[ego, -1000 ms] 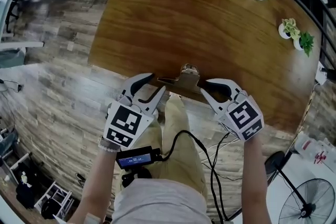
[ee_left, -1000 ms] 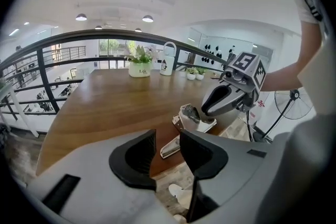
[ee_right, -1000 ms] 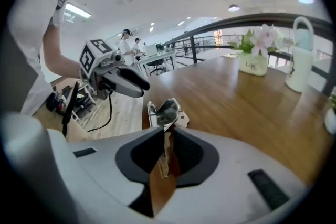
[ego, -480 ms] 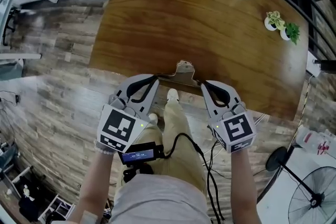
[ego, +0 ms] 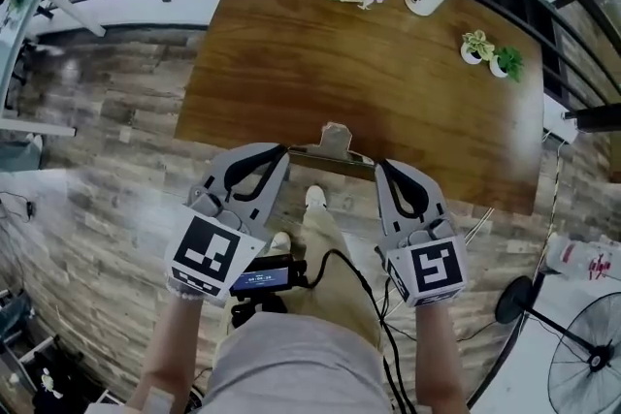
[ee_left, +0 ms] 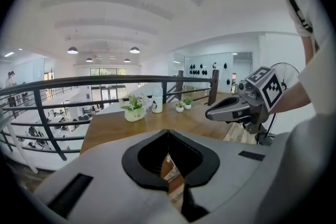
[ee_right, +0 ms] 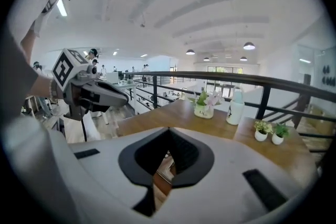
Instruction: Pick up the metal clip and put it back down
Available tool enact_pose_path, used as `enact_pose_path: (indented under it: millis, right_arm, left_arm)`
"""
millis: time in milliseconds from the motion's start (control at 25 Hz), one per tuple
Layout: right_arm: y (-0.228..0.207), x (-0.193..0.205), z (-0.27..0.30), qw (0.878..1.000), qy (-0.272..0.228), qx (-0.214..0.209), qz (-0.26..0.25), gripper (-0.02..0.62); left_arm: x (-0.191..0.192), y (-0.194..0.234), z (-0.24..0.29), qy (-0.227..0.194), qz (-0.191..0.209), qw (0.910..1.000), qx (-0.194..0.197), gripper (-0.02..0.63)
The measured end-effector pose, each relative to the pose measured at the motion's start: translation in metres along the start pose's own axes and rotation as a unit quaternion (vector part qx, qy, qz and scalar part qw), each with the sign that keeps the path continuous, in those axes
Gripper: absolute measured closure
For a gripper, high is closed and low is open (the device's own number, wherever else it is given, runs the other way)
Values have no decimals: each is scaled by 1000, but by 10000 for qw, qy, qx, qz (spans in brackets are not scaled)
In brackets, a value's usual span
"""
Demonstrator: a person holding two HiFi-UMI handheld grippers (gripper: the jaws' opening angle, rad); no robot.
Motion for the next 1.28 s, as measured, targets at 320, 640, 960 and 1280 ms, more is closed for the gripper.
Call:
enact_pose_path:
  millis: [320, 640, 960, 1280]
  right_arm:
    - [15, -28, -41, 9988, -402, 284, -20, 592]
    - [22, -49, -74, 9954, -786, 543, 44, 592]
    - [27, -57, -90, 9927, -986, 686, 67, 592]
    - [35, -62, -89, 9926, -1003, 690, 5, 592]
  left_arm:
    - [-44, -13, -43, -408, 392, 9984, -1, 598]
    - [-57, -25, -72, -659, 427, 9969, -64, 598]
    - [-64, -30, -88, -857, 450, 9952, -146, 598]
    - [-67, -27, -92, -872, 510, 9948, -133, 598]
Point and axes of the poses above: the fingertips, and each gripper's own axes: z forward along the fingers, y to its left, x out of its underside, the point moved 7 cm from there along -z, backward along the fingers, and after that the axes turned 4 degrees about x, right-handed, at the moved point
